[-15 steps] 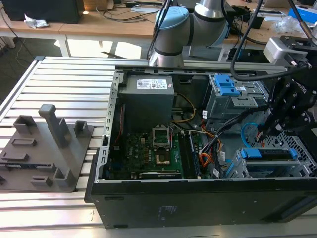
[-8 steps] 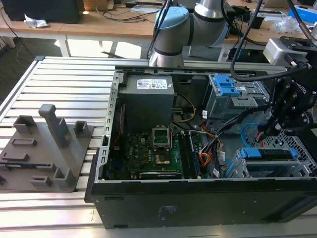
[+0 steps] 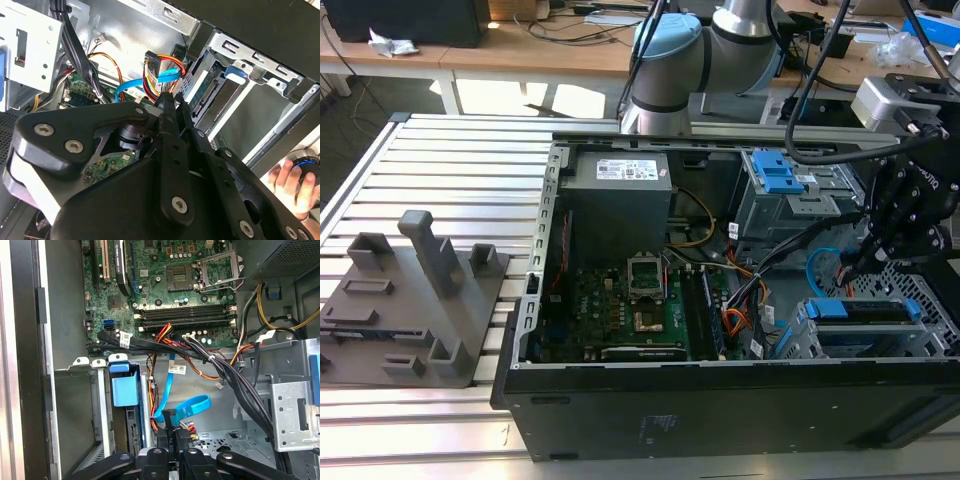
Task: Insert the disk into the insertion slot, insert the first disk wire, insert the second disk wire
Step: 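Insert the first disk wire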
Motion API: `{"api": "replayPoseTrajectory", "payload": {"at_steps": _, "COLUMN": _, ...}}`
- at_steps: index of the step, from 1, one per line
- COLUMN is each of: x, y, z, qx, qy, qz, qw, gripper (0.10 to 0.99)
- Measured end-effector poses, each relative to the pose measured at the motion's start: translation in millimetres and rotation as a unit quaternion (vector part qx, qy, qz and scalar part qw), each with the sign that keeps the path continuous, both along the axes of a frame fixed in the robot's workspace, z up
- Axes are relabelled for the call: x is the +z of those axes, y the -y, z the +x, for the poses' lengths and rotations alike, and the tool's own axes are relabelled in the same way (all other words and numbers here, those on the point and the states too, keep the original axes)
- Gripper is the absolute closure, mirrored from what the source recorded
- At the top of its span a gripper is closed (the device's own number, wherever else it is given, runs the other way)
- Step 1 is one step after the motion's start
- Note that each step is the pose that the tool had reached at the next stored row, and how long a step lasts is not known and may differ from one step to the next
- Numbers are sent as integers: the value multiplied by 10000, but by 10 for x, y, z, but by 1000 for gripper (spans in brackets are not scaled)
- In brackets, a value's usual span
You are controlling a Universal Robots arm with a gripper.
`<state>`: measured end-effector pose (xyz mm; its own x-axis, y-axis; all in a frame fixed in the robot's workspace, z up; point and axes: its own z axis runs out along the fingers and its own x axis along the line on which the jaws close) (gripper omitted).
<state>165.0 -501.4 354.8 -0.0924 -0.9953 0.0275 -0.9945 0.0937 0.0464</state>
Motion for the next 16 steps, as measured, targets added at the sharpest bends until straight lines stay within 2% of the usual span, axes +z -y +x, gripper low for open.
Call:
{"api": "replayPoseTrajectory", "payload": {"at_steps": 4, "x": 0, "y": -2, "z": 8, "qx": 1, "qy": 0, "qz": 0, "qw": 10000, "gripper": 910}}
{"api": "replayPoseTrajectory", "payload": {"at_steps": 9, "x": 0, "y": -10, "z": 153, "qx": 2, "qy": -26, "qz": 0, "qw": 10000, "gripper": 910}}
{"api": "replayPoseTrajectory", "payload": {"at_steps": 16, "x": -3, "y": 59, "z": 154, "qx": 1, "qy": -26, "qz": 0, "qw": 10000, "gripper": 910}}
